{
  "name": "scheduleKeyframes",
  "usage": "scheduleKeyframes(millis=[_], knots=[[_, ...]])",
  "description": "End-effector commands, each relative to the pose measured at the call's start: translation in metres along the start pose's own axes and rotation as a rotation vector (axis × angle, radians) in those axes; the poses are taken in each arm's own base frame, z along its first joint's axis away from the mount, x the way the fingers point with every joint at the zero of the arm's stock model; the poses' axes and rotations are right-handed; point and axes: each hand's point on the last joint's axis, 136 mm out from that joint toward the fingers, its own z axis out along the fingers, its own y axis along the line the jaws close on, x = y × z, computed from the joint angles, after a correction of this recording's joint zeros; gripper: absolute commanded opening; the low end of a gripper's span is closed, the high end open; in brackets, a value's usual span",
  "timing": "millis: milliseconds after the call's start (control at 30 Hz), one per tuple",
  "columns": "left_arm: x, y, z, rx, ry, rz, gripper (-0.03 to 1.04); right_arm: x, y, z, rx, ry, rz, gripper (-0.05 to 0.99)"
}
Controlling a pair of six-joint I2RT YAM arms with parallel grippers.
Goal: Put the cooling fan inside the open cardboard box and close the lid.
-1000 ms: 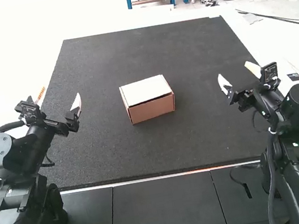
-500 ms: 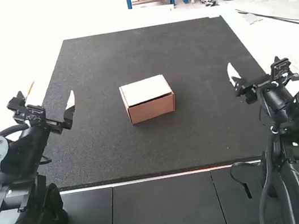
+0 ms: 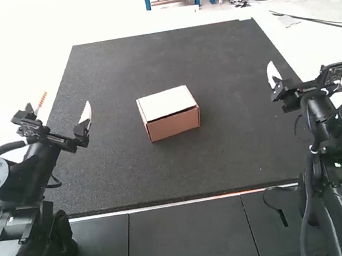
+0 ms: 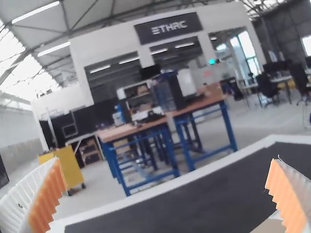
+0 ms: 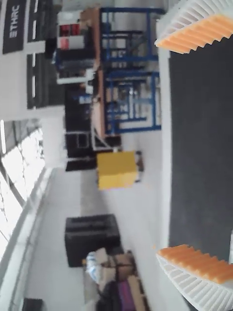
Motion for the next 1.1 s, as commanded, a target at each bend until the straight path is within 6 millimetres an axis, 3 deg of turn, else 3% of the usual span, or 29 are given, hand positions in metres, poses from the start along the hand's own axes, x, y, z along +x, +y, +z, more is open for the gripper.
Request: scheduleKeyframes(millis=[0,100,267,333,400,567,600,1067], knots=[[0.006,0.000,-0.001,-0.006,0.019,-0.084,0.97,0.072,-0.003,-0.006,0.024,0.133,0.104,0.91],[0.015,0.001,-0.001,-0.015,0.055,-0.114,0.97,0.076,-0.005,-0.005,0.080,0.137,0.114,0.91],[0.044,0.011,-0.005,-0.102,0.171,-0.219,0.97,0.075,-0.032,-0.010,0.303,0.111,0.075,0.91],[0.057,0.026,-0.010,-0.197,0.219,-0.232,0.97,0.089,-0.027,-0.012,0.281,0.180,0.002,0.91],[0.071,0.024,-0.014,-0.201,0.280,-0.239,0.97,0.096,-0.027,-0.014,0.293,0.215,-0.027,0.91],[0.093,0.020,-0.021,-0.191,0.379,-0.211,0.97,0.143,-0.034,-0.032,0.316,0.433,-0.122,0.91],[0.095,0.019,-0.022,-0.188,0.388,-0.213,0.97,0.151,-0.035,-0.036,0.311,0.470,-0.139,0.91],[0.101,0.020,-0.025,-0.198,0.414,-0.219,0.97,0.155,-0.027,-0.035,0.266,0.485,-0.134,0.91]])
